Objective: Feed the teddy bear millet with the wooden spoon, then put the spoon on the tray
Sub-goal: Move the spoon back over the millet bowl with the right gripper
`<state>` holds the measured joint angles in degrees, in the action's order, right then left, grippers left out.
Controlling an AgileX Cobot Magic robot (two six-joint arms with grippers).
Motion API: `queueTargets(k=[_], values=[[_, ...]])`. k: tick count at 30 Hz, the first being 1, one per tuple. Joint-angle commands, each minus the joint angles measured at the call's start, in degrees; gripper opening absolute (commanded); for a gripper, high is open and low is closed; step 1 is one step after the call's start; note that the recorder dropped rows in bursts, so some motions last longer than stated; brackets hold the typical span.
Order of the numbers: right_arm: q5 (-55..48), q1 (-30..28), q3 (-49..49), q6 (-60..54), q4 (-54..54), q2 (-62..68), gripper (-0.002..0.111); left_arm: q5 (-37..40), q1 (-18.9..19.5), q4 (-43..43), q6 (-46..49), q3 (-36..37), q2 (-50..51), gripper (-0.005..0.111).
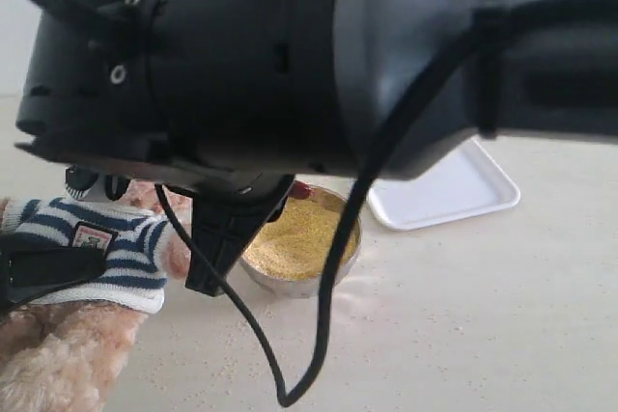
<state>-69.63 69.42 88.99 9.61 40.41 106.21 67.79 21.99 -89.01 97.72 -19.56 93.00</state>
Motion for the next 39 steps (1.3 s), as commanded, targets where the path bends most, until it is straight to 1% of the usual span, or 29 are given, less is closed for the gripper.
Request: queueTargets(k=[1,4,6,9,12,14,19,24,31,39], values=[[-0.3,-1.9,-5.1,-0.1,-4.1,-4.6,0.001,2.2,0.2,-0.5,0.4,-0.5,-0.1,0.005],[-0.3,-5.1,-11.9,0.1,-8.0,-7.8,0.001,2.2,0.2,-0.5,0.4,-0.5,-0.1,0.005],[-0.3,-7.8,-14.6,0.0,-10.8,-9.7,0.001,2.2,0.2,-0.5,0.4,-0.5,-0.1,0.005],[-0.3,-10.6,-15.2,-2.2,-15.6,-10.6,0.001,2.2,0.2,-0.5,0.4,-0.5,-0.1,0.005],[-0.3,-13.4,-15.2,-7.1,-22.3,-10.6,0.001,2.2,0.2,-0.5,0.4,-0.5,-0.1,0.005],[-0.3,-15.2,-15.2,-8.4,-24.6,-10.6,0.001,2.2,0.2,-0.5,0.4,-0.5,-0.1,0.005],[-0.3,-17.0,-15.2,-9.6,-24.7,-10.6,0.001,2.2,0.2,-0.5,0.4,-0.5,-0.1,0.005],[-0.3,-17.0,-15.2,-9.6,-24.3,-10.6,0.001,2.2,0.2,-0.5,0.4,-0.5,-0.1,0.005],[-0.3,-19.2,-15.1,-10.9,-24.4,-8.5,0.001,2.2,0.2,-0.5,0.4,-0.5,-0.1,0.005],[-0.3,-19.7,-14.5,-12.8,-19.8,-4.1,0.001,2.2,0.2,-0.5,0.4,-0.5,-0.1,0.005]])
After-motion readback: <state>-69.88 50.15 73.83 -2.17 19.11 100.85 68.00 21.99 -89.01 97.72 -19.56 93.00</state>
